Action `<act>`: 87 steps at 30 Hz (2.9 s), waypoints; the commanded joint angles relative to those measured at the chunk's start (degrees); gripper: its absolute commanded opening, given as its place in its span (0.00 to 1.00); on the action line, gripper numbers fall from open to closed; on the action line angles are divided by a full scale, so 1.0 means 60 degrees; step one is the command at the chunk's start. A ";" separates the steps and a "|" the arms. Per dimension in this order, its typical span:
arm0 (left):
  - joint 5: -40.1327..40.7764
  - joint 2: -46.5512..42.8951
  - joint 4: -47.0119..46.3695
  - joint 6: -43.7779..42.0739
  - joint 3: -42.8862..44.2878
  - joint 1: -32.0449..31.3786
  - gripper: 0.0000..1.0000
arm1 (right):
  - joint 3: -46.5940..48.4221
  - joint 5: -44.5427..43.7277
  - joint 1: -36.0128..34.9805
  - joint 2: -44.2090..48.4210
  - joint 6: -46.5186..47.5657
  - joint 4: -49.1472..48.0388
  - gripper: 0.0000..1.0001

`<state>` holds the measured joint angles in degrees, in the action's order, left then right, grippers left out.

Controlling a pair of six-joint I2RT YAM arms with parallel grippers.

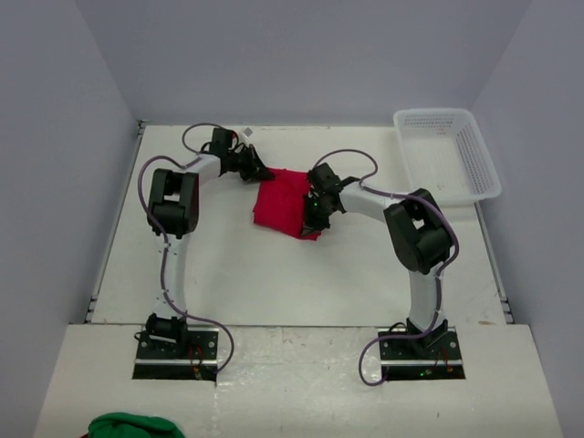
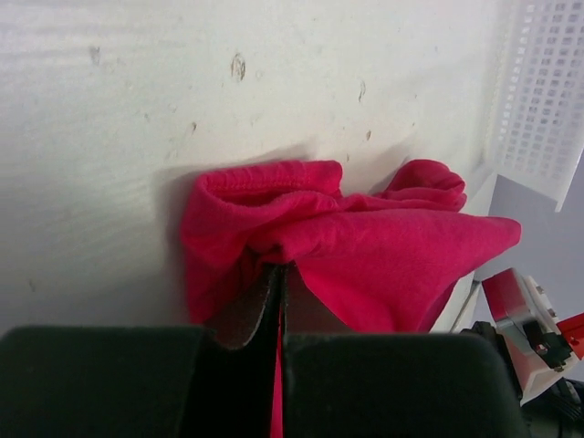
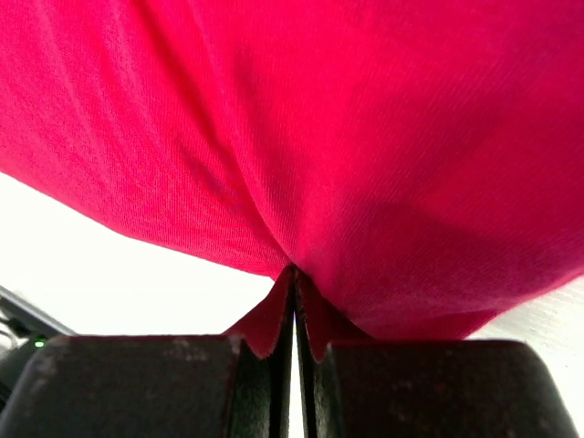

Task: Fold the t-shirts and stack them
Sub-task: Smooth out wrinkles on the folded tshirt

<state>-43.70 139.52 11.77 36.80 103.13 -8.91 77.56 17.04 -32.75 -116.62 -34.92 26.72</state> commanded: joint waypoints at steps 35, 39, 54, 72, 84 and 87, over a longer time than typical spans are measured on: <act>0.1703 -0.5163 0.0118 -0.0713 -0.3756 -0.1855 0.00 | 0.6436 -0.2019 0.0741 -0.1114 0.2274 0.4042 0.00; 0.1645 -0.5251 0.0089 -0.0757 -0.4106 -0.1855 0.00 | 0.6687 -0.1683 0.1049 -0.1686 0.2333 0.4028 0.00; 0.1936 -0.5720 0.0542 -0.0946 -0.5205 -0.2119 0.00 | 0.7317 -0.1594 0.1430 -0.2712 0.2260 0.4013 0.00; 0.3300 -0.5032 0.1438 -0.0757 -0.5894 -0.2075 0.00 | 0.7933 -0.1126 0.1855 -0.3635 0.2231 0.4292 0.00; 0.3637 -0.5207 0.0983 -0.0669 -0.7066 -0.2060 0.00 | 0.8767 -0.0671 0.2133 -0.4353 0.2128 0.4965 0.00; 0.3490 -0.5295 0.0939 -0.0698 -0.7067 -0.2060 0.00 | 0.8826 -0.0642 0.2148 -0.4265 0.2157 0.5010 0.00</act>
<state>-24.73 108.03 14.63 33.45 62.87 -21.34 127.83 12.82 -20.53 -142.39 -22.04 55.51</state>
